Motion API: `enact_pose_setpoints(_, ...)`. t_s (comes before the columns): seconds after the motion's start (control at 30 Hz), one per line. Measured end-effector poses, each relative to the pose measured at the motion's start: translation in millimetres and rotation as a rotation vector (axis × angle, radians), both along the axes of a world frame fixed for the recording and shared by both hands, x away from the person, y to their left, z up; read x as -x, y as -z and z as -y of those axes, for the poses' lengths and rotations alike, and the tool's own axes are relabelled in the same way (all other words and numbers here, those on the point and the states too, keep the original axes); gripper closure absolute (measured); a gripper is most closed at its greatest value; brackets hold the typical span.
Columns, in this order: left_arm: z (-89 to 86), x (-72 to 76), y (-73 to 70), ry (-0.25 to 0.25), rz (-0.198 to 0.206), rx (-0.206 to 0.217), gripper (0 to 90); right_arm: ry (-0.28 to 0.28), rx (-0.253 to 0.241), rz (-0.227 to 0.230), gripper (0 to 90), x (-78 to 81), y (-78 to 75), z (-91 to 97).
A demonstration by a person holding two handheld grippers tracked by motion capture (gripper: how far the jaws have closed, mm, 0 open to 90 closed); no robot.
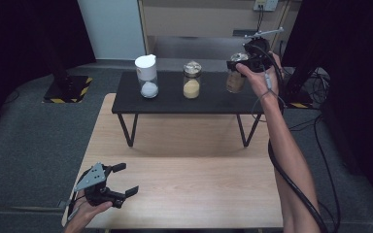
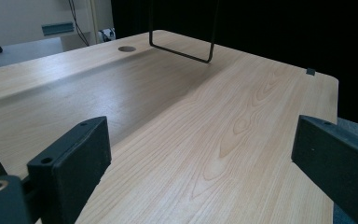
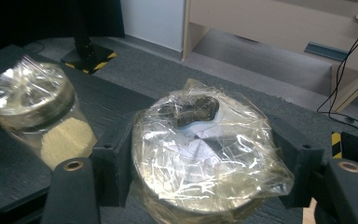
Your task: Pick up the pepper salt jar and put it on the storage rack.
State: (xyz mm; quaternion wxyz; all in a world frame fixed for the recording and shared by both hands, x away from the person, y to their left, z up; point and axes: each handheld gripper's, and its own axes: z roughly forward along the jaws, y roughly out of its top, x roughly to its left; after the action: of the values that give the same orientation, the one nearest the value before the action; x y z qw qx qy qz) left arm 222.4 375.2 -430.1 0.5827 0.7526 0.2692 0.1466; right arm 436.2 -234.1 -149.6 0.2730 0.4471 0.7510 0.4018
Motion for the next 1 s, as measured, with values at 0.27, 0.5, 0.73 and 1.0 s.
enact_pose_setpoints(0.27,-0.4,0.1,0.2,-0.002,-0.001,0.002,3.8,0.006,-0.005,-0.023,34.6,-8.4,12.4,-0.5)
enact_pose_setpoints(0.5,-0.7,0.0,0.1,-0.003,-0.001,0.001,3.8,0.006,-0.010,-0.038,34.5,-12.3,21.0,-0.6)
enact_pose_setpoints(0.73,-0.8,0.2,0.1,-0.005,0.000,0.001,3.8,0.007,-0.005,-0.040,34.5,-12.6,24.6,-0.8)
enact_pose_setpoints(1.0,-1.0,0.2,0.0,-0.005,0.000,0.000,3.8,0.008,-0.008,-0.045,34.5,-12.1,28.7,1.8)
